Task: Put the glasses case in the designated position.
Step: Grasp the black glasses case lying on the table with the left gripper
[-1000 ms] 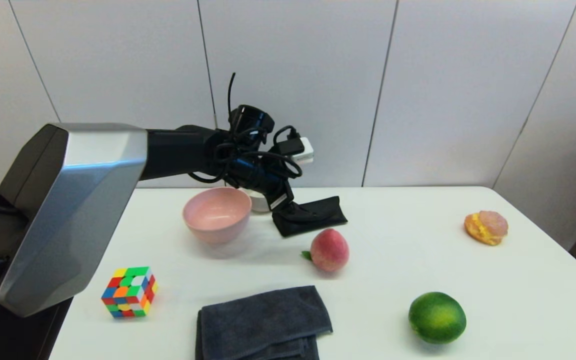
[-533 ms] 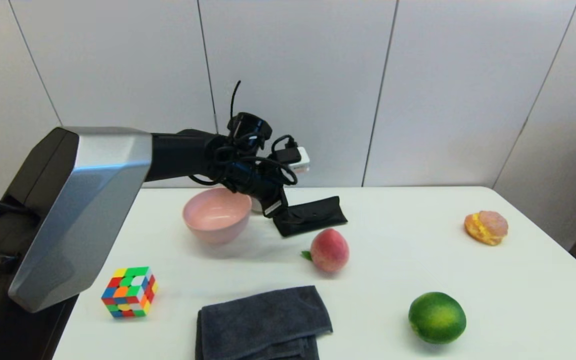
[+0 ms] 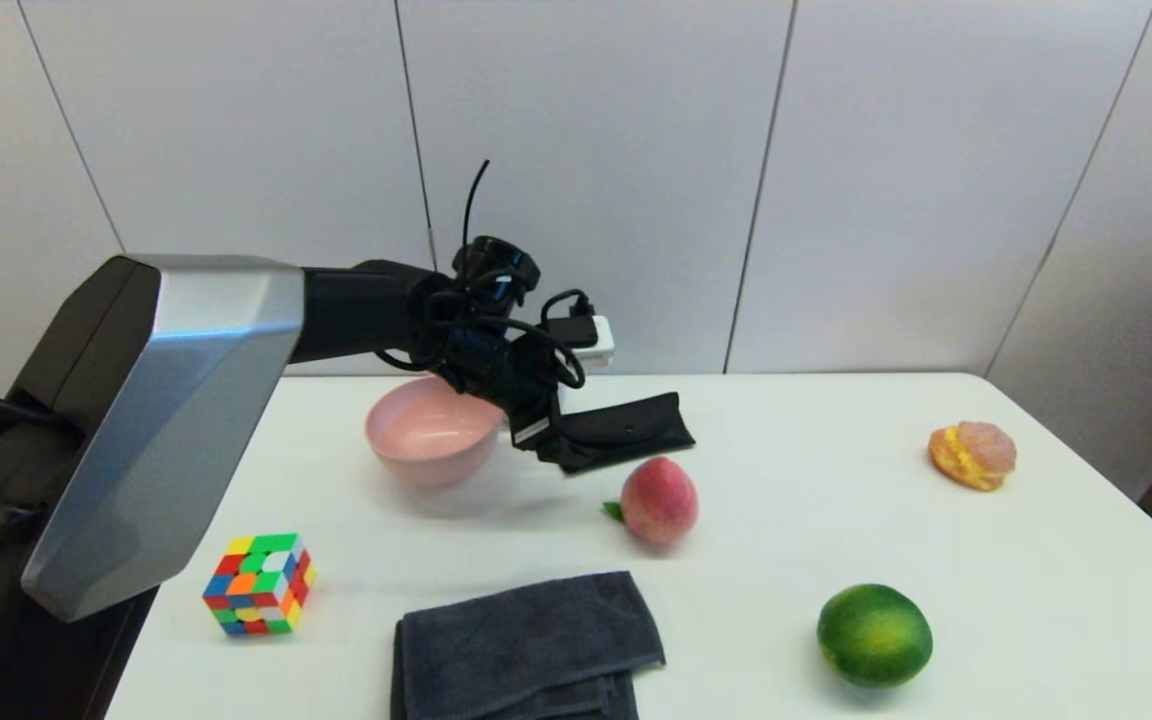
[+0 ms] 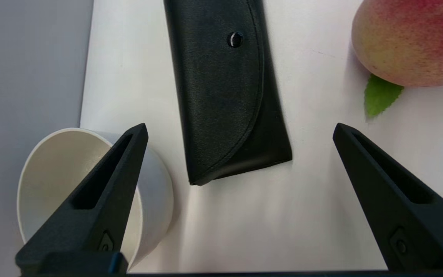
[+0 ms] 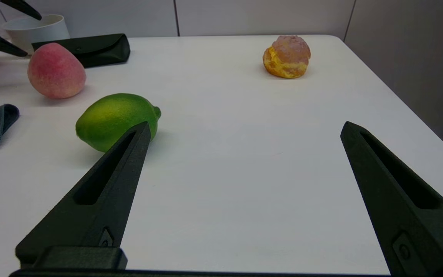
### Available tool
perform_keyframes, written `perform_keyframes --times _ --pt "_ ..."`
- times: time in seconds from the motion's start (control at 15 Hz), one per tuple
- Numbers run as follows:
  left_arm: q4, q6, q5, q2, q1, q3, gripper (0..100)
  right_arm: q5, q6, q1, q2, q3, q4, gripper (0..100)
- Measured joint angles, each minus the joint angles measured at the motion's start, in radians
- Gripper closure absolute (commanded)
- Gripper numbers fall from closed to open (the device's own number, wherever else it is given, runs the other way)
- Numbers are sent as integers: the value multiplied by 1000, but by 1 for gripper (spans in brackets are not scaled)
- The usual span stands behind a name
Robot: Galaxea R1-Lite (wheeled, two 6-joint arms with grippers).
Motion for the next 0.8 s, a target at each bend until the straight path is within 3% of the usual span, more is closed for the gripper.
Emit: perform_keyframes --times 0.8 --pt "-3 -12 18 5 1 2 0 0 1 0 0 0 0 0"
